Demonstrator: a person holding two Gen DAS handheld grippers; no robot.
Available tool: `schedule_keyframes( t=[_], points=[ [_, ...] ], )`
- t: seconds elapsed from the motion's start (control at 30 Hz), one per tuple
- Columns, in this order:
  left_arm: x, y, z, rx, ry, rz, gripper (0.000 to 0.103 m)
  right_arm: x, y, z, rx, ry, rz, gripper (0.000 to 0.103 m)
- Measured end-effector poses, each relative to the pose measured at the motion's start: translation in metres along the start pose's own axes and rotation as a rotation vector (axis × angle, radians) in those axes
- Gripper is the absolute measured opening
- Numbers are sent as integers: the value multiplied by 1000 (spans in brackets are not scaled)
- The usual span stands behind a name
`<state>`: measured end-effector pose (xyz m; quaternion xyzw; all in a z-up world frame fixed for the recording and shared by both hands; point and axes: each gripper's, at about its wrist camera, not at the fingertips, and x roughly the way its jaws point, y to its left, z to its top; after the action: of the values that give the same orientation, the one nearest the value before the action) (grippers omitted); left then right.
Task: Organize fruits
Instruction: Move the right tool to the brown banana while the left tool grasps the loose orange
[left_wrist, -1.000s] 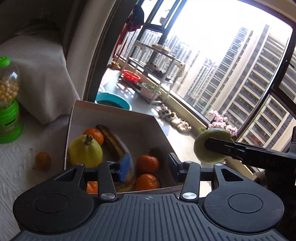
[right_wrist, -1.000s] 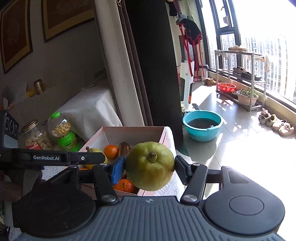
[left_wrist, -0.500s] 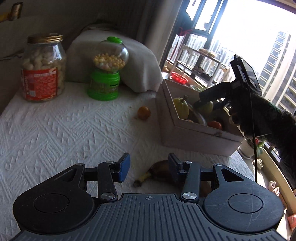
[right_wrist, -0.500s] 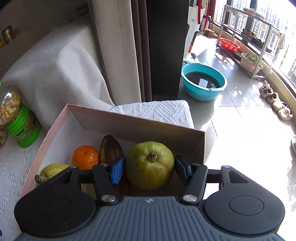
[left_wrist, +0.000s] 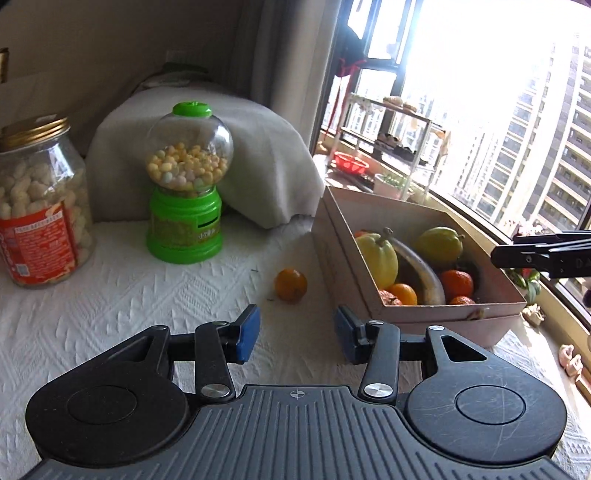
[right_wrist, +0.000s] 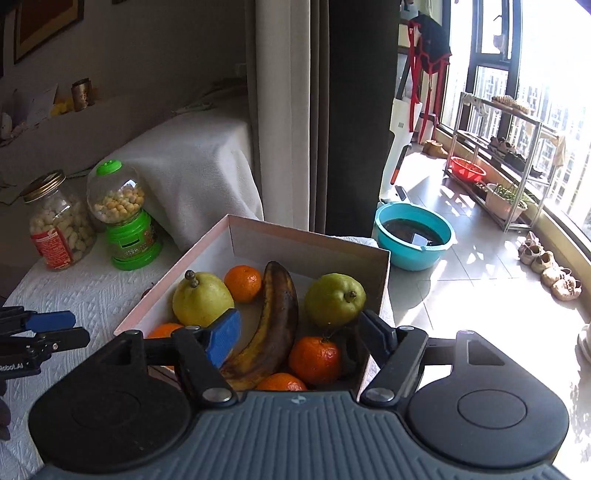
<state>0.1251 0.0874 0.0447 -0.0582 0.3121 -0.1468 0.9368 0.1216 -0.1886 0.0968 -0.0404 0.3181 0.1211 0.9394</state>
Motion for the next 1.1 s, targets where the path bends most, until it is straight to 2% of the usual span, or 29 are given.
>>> schedule_keyframes(
  t=[0.13,0.23,0.3,0.37,0.57,0.7,0.77,0.83,0.93,1.0,1.1],
  points=[
    [35,-2,16,-1,29,25,50,-24,21,-38,-39,-20,44,77],
    [62,-2,23,-41,58,57,51,-21,32,-70,-19,45,85,77],
    [72,2,25,-87,52,23,46,-15,34,-87,4,81,95,77],
    [76,4,27,-110,57,22,45,-12,35,-97,21,100,104,77],
    [77,14,25,-153,63,-17,45,-6,38,-113,44,116,102,77],
    [76,21,22,-172,64,13,42,-4,40,-118,60,93,92,82],
    [75,24,20,-175,67,24,49,-4,43,-122,49,71,79,86],
    [75,25,17,-159,76,20,50,-3,49,-126,16,59,45,89],
    [74,16,15,-81,76,47,44,-2,51,-126,6,64,39,94],
    [70,12,13,-42,73,61,32,-1,48,-125,14,66,44,96],
    [56,10,7,-18,59,76,32,-1,48,-126,15,67,45,97]
  ],
)
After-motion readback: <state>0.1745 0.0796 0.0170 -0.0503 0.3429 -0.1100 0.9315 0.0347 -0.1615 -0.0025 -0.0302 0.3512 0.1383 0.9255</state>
